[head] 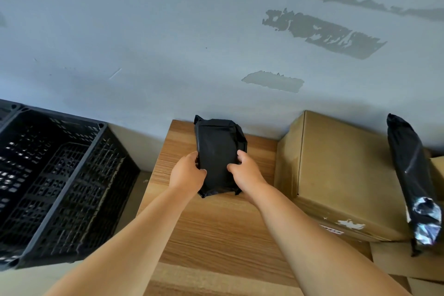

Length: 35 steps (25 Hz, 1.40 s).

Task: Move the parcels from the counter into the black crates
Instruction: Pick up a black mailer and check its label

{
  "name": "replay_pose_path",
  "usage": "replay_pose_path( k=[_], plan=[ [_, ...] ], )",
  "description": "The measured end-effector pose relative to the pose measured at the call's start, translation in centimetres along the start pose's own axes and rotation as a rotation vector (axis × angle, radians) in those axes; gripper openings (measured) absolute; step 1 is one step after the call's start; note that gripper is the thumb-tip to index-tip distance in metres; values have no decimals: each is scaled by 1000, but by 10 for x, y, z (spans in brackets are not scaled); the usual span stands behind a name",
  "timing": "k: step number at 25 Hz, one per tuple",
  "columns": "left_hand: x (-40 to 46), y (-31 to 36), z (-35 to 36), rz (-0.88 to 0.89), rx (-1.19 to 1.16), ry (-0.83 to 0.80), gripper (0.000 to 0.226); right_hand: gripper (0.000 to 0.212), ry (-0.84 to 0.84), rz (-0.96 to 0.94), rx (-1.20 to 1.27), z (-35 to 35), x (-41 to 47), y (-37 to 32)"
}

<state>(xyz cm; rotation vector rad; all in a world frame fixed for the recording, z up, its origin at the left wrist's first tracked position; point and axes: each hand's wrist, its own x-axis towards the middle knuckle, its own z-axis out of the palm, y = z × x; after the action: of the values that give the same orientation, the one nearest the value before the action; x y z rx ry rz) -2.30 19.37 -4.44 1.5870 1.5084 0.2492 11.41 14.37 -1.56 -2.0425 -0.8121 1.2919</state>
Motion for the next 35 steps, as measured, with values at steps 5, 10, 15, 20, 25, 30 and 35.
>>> replay_pose_path(
  k=[5, 10, 15, 20, 25, 30, 35],
  plan=[
    [-37, 30, -31, 46, -165, 79, 41, 61, 79, -92, -3, -14, -34, -28],
    [-82, 79, -73, 161, -312, 143, 43, 52, 147, -247, 27, -41, -84, -76],
    [-136, 135, -123, 323, -345, 202, 40, 47, 192, -415, 68, -79, -150, -127],
    [-177, 169, -154, 411, -362, 244, 40, 67, 244, -486, 171, -104, -201, -156],
    [-199, 186, -169, 443, -447, 272, 32, 47, 210, -521, 210, -122, -234, -173],
    [-212, 193, -180, 470, -529, 229, 32, 26, 118, -586, 301, -131, -256, -179],
    [-227, 203, -188, 503, -528, 127, 39, 26, 118, -554, 313, -132, -261, -182]
  ],
)
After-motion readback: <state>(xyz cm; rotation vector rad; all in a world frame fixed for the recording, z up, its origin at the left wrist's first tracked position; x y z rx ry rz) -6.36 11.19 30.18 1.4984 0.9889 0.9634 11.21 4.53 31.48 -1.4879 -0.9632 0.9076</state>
